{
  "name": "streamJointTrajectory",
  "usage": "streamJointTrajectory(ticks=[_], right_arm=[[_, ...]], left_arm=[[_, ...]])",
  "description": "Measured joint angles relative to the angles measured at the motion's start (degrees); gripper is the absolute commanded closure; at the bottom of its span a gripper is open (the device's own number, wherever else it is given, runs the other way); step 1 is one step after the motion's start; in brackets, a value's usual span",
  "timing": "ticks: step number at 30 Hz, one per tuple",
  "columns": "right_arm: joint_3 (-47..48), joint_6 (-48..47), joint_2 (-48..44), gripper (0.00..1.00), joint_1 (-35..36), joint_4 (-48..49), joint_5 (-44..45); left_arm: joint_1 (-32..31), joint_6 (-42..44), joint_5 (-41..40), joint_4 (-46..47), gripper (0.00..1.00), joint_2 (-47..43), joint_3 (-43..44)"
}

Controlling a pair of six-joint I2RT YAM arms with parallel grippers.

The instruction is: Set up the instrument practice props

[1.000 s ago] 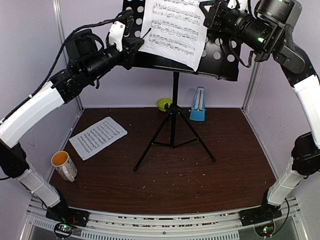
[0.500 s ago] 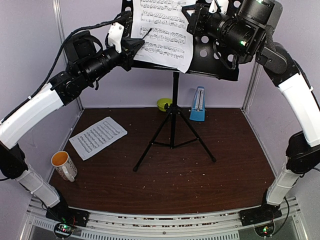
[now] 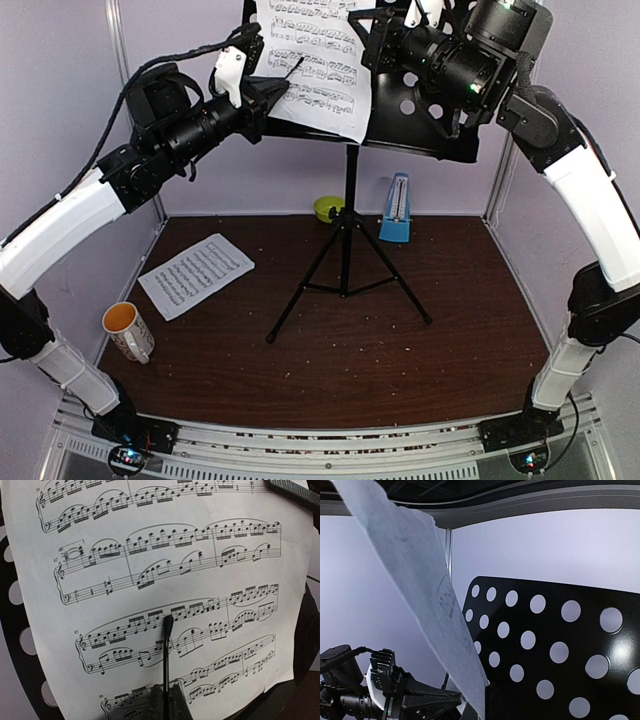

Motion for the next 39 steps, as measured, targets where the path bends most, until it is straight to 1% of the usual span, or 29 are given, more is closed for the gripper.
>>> streamJointTrajectory(ticks=[4, 7, 8, 13, 18, 20, 21, 23, 25, 27, 29, 31, 39], right_arm=[[0.00, 0.00, 0.15, 0.92, -0.72, 0.13, -1.99], [0.00, 0.00, 0.20, 0.81, -1.01, 0.24, -2.86], [0.00, 0.02, 0.22, 0.80, -1.11, 0.28, -2.97], [-0.35, 0.11, 0.37, 0.75, -1.20, 0.81, -2.58], [-0.44, 0.11, 0.42, 0.60, -1.38, 1.46, -0.98], [-0.44, 0.13, 0.42, 0.59, -1.44, 1.51, -0.24], [-0.44, 0.04, 0.44, 0.63, -1.46, 1.55, 0.26], [-0.44, 0.11, 0.44, 0.75, -1.49, 1.62, 1.42], [-0.46, -0.31, 0.52, 0.84, -1.57, 1.95, 2.54], [-0.48, 0.04, 0.70, 0.92, -1.84, 2.73, 3.41], [-0.57, 0.09, 0.85, 0.97, -2.21, 3.26, 3.52], [-0.66, 0.15, 1.07, 1.00, -2.49, 3.80, 3.08], [-0.68, 0.81, 2.49, 1.00, -3.37, 5.01, -0.15]], left_arm=[[0.00, 0.00, 0.17, 0.66, 1.00, -0.35, -0.57], [0.00, 0.00, 0.35, 0.72, 1.00, -0.63, -0.96], [0.00, 0.00, 0.39, 0.72, 1.00, -0.70, -0.98], [0.00, 0.00, 0.61, 0.72, 1.00, -0.76, -1.01], [0.00, 0.00, 0.76, 0.70, 1.00, -0.76, -1.01], [0.00, 0.00, 0.76, 0.70, 1.00, -0.76, -1.01], [0.00, 0.00, 0.76, 0.70, 1.00, -0.76, -1.01], [0.00, 0.00, 0.79, 0.70, 1.00, -0.76, -1.01], [0.00, 0.00, 0.79, 0.70, 1.00, -0.76, -1.01], [0.00, 0.00, 0.79, 0.70, 1.00, -0.76, -1.01], [0.00, -0.02, 0.81, 0.70, 1.00, -0.76, -1.01], [0.00, 0.00, 0.81, 0.70, 1.00, -0.76, -1.01], [0.00, 0.00, 0.79, 0.70, 1.00, -0.76, -1.01]])
